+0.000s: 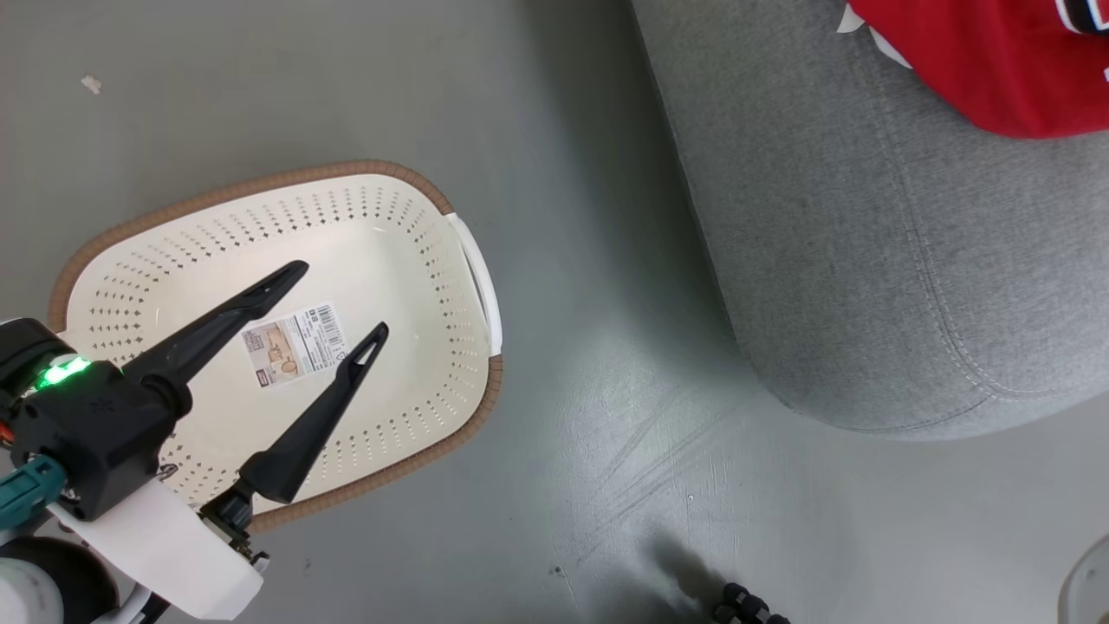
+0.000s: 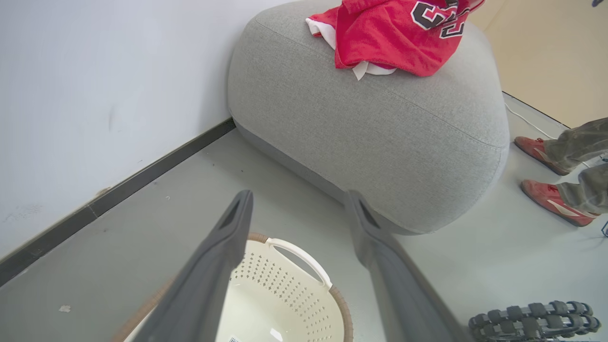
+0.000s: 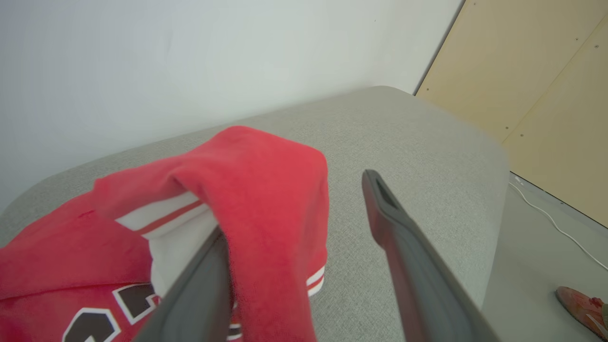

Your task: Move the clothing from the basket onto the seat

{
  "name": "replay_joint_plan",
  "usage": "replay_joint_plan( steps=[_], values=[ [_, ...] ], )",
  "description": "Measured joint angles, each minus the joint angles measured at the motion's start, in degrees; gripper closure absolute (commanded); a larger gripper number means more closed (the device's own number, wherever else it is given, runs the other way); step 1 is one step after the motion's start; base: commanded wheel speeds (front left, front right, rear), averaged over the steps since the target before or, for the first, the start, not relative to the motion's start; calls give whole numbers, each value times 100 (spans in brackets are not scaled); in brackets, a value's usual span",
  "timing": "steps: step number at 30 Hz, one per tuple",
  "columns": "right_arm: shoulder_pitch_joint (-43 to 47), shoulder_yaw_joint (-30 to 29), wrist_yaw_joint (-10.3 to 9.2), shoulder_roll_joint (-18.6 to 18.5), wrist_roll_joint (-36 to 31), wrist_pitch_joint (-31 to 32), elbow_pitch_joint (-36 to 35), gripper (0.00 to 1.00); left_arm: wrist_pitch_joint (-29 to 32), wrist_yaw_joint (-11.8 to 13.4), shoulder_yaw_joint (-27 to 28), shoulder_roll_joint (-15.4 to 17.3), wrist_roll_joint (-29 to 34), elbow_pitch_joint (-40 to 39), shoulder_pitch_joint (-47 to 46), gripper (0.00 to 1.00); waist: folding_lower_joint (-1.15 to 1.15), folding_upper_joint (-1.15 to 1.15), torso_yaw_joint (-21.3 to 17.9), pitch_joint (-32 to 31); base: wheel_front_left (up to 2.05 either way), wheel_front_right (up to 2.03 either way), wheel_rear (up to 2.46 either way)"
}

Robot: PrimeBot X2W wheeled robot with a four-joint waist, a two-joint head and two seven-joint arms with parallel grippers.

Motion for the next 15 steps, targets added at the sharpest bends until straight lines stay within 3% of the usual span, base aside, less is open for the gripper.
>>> replay_joint_plan(
  steps=[15],
  values=[
    [1290,584,0,-29,1211,-35,-550,0,-265,-49,97,-96,-108,212,107,0,0,0,-45,-367,0,0,0]
  ],
)
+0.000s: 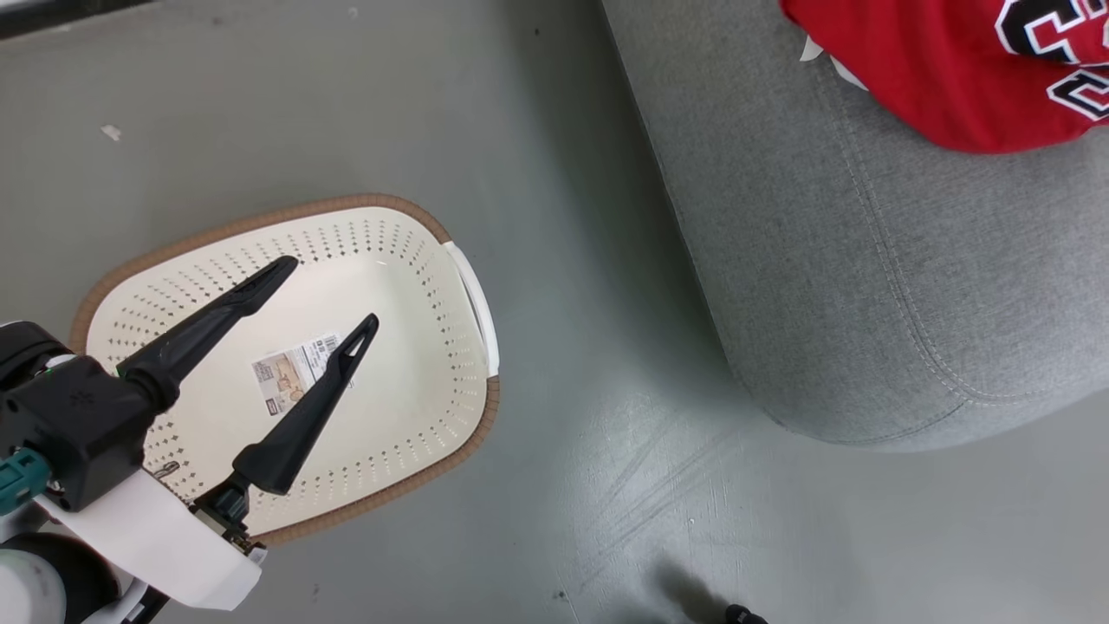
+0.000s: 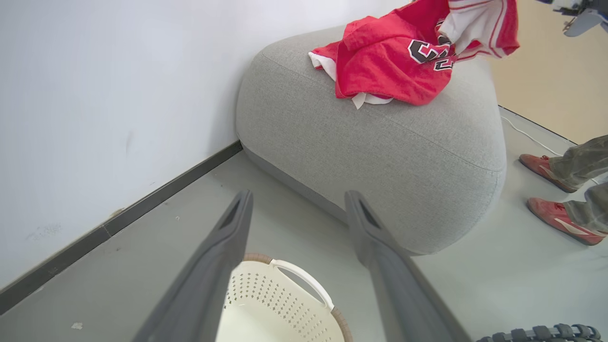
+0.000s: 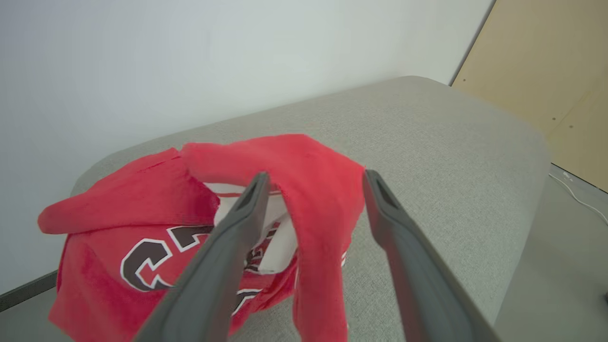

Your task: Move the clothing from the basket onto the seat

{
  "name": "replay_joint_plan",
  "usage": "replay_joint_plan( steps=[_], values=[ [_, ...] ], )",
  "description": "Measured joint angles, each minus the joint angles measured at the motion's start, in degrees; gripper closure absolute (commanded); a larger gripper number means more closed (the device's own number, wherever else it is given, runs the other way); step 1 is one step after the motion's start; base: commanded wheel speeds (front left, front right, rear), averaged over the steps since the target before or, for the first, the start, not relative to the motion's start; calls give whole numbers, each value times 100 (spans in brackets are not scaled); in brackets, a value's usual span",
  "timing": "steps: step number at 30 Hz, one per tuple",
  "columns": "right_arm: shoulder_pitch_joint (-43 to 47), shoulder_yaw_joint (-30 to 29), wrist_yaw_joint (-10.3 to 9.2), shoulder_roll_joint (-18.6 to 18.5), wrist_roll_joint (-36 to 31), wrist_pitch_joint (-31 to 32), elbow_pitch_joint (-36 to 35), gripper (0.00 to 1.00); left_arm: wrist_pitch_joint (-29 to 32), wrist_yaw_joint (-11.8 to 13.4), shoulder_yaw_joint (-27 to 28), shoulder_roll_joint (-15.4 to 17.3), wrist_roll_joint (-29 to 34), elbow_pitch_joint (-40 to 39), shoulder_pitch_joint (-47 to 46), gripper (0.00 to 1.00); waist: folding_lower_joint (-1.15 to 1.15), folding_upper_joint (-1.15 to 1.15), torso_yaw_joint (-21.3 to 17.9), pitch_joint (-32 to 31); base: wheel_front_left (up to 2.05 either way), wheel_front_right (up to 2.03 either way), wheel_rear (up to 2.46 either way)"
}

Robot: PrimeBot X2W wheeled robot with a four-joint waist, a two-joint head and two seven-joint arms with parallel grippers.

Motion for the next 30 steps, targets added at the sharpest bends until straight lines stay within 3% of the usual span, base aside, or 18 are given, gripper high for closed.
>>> replay_joint_plan(
  steps=[7,16,30],
  values=[
    [562,605,0,-20,510,0,-282,0,-174,0,33,-116,-108,113,7,0,0,0,40,-206,0,0,0],
    [1115,1868,0,-40,1023,-245,-576,0,-481,60,237,-394,-305,371,113,0,0,0,185,-506,0,0,0],
    [1468,3449,-1,-91,1144,-954,-915,0,-943,309,614,-655,-588,893,367,0,0,0,537,-938,0,0,0]
  ],
)
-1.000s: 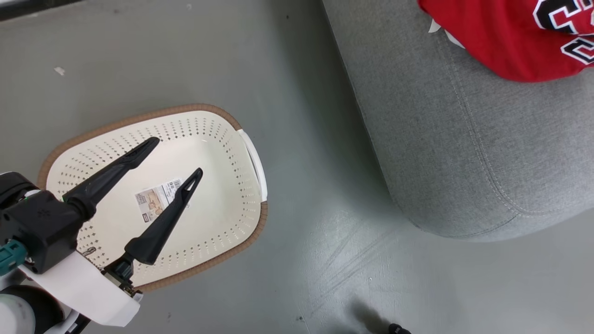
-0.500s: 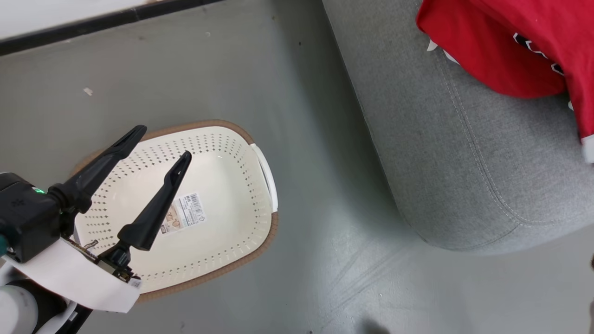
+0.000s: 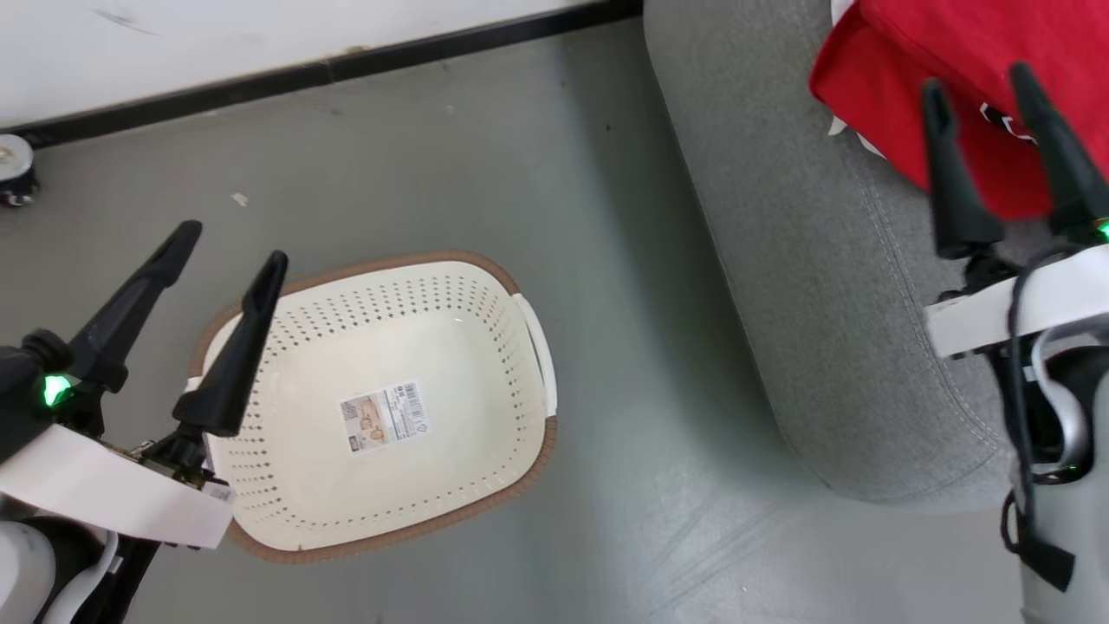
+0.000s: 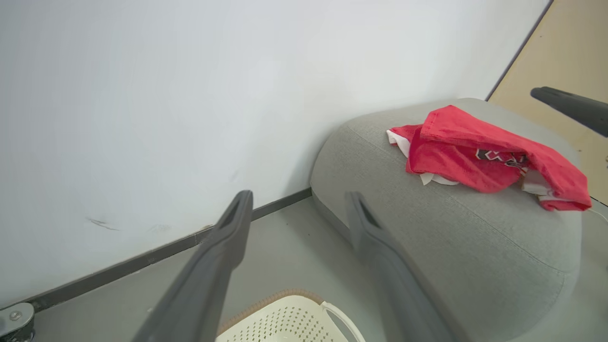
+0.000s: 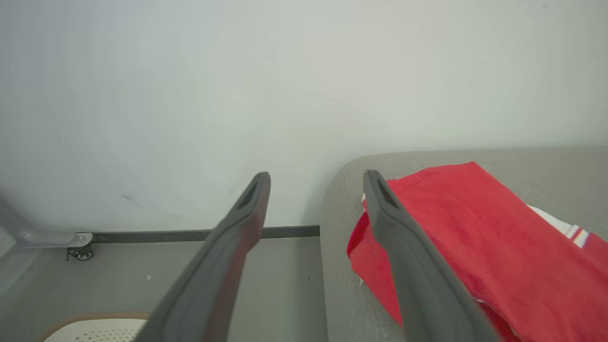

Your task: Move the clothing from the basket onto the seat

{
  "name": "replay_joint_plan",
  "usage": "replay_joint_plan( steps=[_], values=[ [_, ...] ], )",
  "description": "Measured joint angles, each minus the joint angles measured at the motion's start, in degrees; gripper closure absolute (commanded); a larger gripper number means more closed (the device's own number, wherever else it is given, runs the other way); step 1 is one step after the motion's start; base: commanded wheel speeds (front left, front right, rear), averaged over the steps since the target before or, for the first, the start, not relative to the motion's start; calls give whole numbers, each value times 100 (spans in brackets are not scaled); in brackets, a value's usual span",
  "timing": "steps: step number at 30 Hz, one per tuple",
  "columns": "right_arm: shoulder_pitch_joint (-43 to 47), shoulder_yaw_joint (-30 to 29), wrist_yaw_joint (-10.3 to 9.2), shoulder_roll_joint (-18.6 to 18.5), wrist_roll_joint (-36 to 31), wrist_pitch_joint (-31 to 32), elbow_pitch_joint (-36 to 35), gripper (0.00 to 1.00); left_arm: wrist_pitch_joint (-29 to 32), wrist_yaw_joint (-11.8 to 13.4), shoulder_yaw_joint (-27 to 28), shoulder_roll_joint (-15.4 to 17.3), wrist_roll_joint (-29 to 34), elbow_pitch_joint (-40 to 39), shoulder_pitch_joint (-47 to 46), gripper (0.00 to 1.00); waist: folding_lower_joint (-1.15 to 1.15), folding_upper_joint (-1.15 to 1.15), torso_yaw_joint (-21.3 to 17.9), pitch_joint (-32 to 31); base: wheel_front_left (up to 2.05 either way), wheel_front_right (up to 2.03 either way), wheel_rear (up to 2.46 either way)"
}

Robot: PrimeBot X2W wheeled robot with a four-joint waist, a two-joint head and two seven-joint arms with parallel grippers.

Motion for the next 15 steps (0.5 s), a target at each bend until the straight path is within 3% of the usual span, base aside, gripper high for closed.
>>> replay_joint_plan(
  steps=[15],
  values=[
    [364,1029,0,-23,-87,-845,532,0,-589,98,308,-335,-247,682,484,0,0,0,493,-492,0,0,0]
  ],
)
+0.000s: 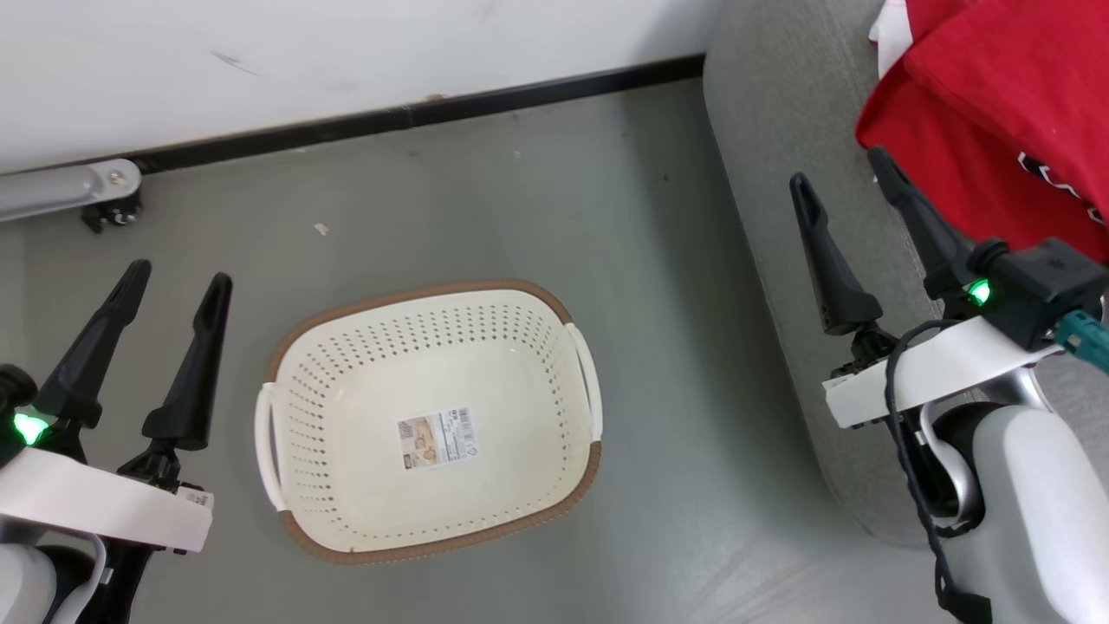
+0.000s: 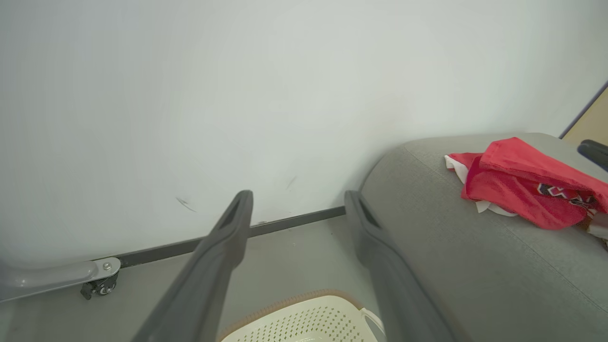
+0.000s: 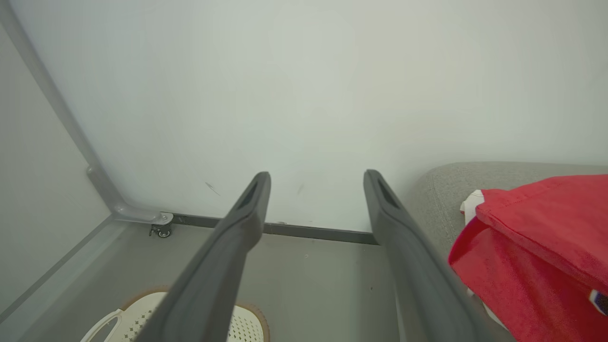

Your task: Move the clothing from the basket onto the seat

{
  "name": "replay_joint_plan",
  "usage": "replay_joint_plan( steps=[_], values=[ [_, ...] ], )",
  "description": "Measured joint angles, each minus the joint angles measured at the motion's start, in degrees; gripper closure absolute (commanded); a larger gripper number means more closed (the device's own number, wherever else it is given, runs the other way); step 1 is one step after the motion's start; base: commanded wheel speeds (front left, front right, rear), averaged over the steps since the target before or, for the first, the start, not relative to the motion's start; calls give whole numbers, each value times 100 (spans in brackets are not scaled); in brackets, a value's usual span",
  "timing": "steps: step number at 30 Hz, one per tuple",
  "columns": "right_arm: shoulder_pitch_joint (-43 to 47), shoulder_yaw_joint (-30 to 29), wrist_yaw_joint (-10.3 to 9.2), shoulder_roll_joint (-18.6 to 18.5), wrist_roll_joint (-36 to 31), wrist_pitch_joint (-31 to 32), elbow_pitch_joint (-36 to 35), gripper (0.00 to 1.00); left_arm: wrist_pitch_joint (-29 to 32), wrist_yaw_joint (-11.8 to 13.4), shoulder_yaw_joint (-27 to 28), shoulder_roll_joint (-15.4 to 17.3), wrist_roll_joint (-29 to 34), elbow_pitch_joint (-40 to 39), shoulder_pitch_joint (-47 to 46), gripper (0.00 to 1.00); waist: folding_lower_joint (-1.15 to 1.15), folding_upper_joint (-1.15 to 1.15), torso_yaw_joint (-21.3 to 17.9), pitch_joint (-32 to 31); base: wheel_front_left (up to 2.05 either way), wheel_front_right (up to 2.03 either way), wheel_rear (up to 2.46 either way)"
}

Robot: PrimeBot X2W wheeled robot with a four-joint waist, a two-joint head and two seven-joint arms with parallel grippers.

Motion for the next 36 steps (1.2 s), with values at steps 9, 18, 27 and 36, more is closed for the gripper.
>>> replay_joint_plan(
  steps=[9,18,27,36],
  values=[
    [136,125,-1,-8,-75,-552,350,0,-433,-9,142,-197,-119,348,257,0,0,0,285,-339,0,0,0],
    [371,-7,-1,-7,-169,-982,692,0,-645,-165,233,-382,-89,638,448,0,0,0,539,-709,0,0,0],
    [728,-189,-1,-5,-178,-1053,925,0,-684,-313,298,-566,202,1042,803,0,0,0,762,-1072,0,0,0],
    [1051,-357,-1,-2,-294,-1101,954,0,-701,-414,383,-782,516,1308,1035,0,0,0,926,-1383,0,0,0]
  ],
)
